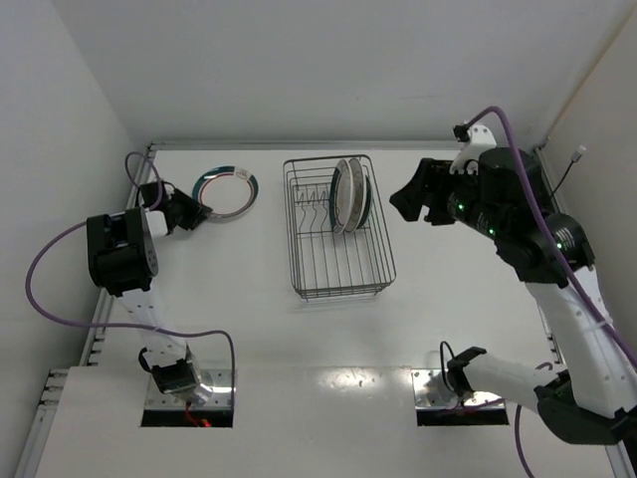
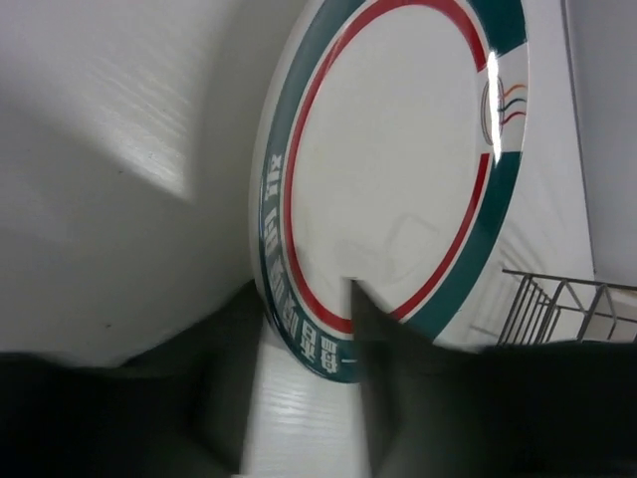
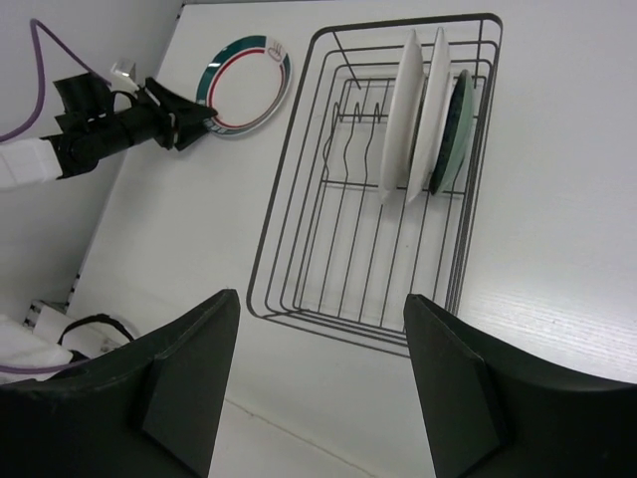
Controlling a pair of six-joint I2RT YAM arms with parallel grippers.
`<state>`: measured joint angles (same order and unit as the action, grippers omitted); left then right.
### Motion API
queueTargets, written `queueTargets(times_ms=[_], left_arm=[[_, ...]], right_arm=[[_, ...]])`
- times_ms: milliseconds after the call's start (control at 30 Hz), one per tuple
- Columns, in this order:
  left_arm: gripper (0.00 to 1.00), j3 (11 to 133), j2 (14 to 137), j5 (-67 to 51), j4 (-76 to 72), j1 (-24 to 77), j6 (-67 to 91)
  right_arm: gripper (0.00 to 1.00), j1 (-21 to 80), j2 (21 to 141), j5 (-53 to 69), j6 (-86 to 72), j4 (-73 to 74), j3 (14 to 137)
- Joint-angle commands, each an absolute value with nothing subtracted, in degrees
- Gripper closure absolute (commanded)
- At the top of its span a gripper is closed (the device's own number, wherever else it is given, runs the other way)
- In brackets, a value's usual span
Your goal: Load the plates into the dish rack
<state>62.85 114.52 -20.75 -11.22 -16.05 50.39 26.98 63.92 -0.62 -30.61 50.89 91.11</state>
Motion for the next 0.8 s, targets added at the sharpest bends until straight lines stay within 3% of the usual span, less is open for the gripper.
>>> queueTargets(times_ms=[0,33,67,300,533,667,767], left_arm=[[0.85,64.86,117.33,-24.32,-11.42,-15.82,46.76],[0.98,64.86,117.33,-25.56,-11.43,-15.82,46.76],[1.00,65.39,116.72,-26.45,-11.95,-15.82,46.76],[1.00,66.70,103.29,-27.69,-12.13,-16.35,50.79],[1.00,69.61,86.59,-28.21,-9.23,-16.35,53.35],[1.00,61.72,77.71,-32.41,-13.95,-16.88,60.97],[1.00,52.23,71.47,-38.38,-24.58,-15.12,70.81]], right_arm=[[0.37,26.98,60.48,-2.90,-33.05,51.77,89.74],[0.37,26.98,59.86,-2.90,-33.66,52.55,89.04],[0.37,26.98,59.24,-3.42,-34.18,53.08,88.16],[0.37,26.98,52.30,-3.43,-36.65,50.37,79.73],[0.37,26.98,48.87,8.51,-36.83,43.52,74.63],[0.37,26.98,48.26,13.09,-37.87,36.25,70.15],[0.26,26.98,47.20,16.60,-42.70,24.67,63.39]])
